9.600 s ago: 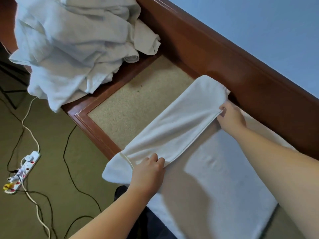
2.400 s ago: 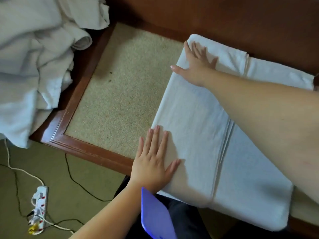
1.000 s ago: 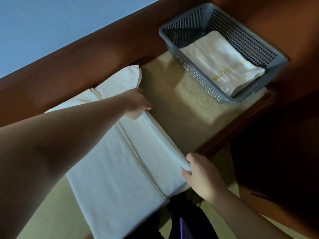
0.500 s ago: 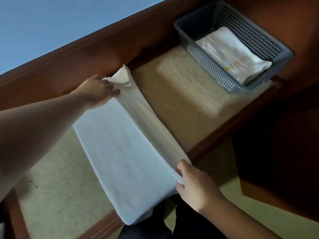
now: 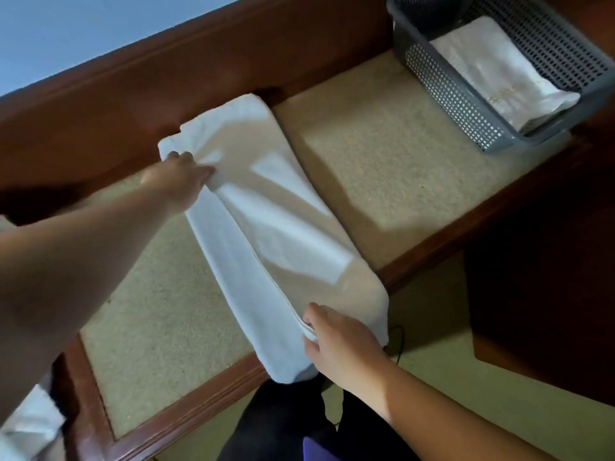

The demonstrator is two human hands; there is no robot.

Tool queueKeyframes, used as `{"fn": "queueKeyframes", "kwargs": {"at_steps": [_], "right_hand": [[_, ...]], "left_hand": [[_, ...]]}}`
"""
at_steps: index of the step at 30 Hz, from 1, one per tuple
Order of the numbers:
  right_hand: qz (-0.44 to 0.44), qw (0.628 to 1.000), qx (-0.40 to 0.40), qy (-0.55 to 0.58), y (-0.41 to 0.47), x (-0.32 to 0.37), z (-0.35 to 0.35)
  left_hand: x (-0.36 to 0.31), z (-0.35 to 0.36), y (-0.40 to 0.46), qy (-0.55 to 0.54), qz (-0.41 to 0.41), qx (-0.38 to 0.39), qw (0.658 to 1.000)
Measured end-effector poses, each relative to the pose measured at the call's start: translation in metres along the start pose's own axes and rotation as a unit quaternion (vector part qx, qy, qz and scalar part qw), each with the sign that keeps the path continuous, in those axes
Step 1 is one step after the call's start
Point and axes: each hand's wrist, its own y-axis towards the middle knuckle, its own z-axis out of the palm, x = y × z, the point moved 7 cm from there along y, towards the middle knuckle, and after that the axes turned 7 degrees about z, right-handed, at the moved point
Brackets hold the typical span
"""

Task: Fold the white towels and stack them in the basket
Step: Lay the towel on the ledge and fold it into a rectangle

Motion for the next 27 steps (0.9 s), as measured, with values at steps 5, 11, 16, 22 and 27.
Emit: {"fn": "queueKeyframes", "kwargs": {"at_steps": [5, 11, 16, 22, 27], "right_hand": [[0.004, 1.0, -0.001, -0.014, 0.007, 0.001, 0.018], [0.01, 0.999, -0.045, -0.011, 0.009, 0.008, 0.021], [0.061, 0.994, -0.093, 0.001, 0.022, 0.006, 0.027], [0.05, 0.981, -0.146, -0.115, 0.028, 0.016, 0.026], [0.019, 0.974, -0.197, -0.112, 0.025, 0.029, 0.013]], "left_hand": [[-0.004, 0.008, -0.004, -0.389, -0.227, -0.073, 0.89], [-0.022, 0.033, 0.003, -0.799, -0.384, -0.114, 0.449], [-0.025, 0.04, 0.009, -0.779, -0.409, -0.078, 0.468], [-0.022, 0.037, 0.007, -0.769, -0.426, -0.072, 0.471], [-0.003, 0.034, 0.011, -0.741, -0.416, -0.136, 0.509]]}}
